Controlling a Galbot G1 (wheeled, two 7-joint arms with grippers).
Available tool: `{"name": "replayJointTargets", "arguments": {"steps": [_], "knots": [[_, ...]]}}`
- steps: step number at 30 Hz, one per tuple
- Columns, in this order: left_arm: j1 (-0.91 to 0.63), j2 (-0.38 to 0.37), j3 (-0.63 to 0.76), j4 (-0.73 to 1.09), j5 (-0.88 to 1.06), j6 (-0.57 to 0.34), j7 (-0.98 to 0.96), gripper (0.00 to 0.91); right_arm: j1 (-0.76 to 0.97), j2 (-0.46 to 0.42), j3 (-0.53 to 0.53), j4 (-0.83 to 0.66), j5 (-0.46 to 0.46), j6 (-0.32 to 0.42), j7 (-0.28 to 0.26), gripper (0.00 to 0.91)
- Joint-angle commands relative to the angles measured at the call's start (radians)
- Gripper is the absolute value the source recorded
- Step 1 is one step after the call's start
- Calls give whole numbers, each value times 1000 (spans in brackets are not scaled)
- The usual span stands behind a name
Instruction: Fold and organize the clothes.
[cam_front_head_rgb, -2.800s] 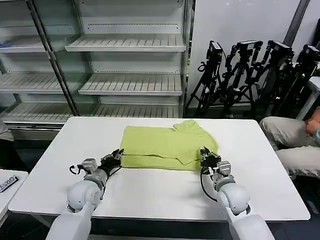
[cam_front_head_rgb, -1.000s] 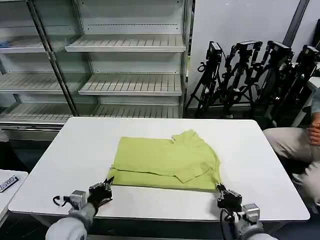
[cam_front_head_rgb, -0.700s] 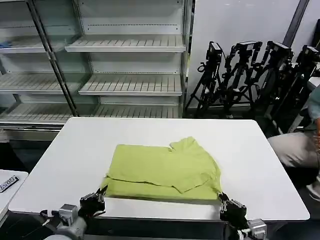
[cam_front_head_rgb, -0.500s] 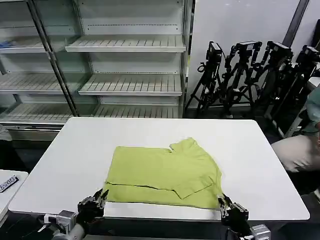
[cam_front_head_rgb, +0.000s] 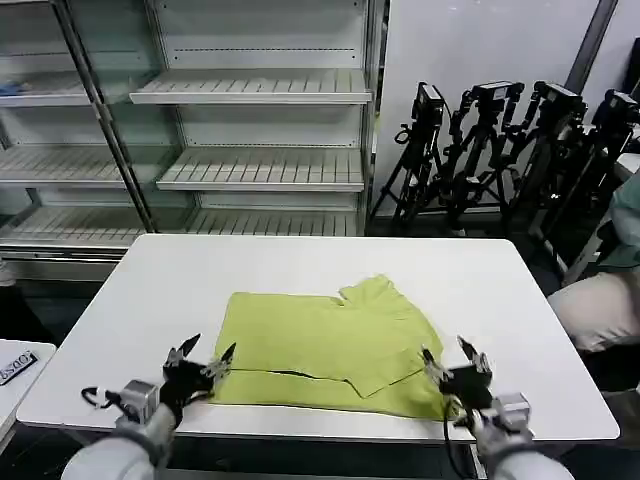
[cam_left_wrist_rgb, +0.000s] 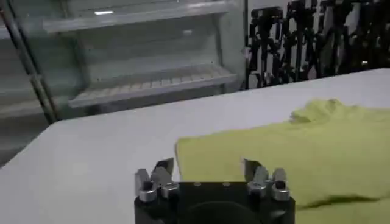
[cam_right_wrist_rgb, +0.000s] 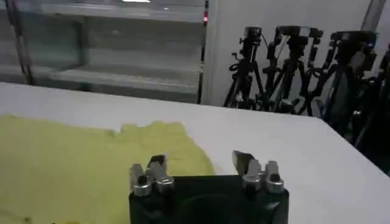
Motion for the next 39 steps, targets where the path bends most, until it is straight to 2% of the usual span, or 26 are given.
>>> {"name": "replayJointTargets", "arguments": {"steps": [1, 7, 17, 28, 39], "knots": [[-348, 18, 106, 288, -56, 3, 28, 907, 424, 21, -150, -310, 23, -41, 47, 907], [-472, 8, 161, 478, -76, 2, 42, 907, 547, 79, -194, -470, 110, -62, 88, 907], [-609, -25, 201, 670, -104, 3, 44, 907, 633, 156, -212, -665, 119, -62, 94, 907], [-645, -31, 220, 731, -105, 5, 63, 907, 658, 213, -216, -760, 111, -60, 84, 907], [-563, -8, 213, 644, -137, 6, 96, 907, 654, 219, -217, -765, 116, -61, 81, 907]]}}
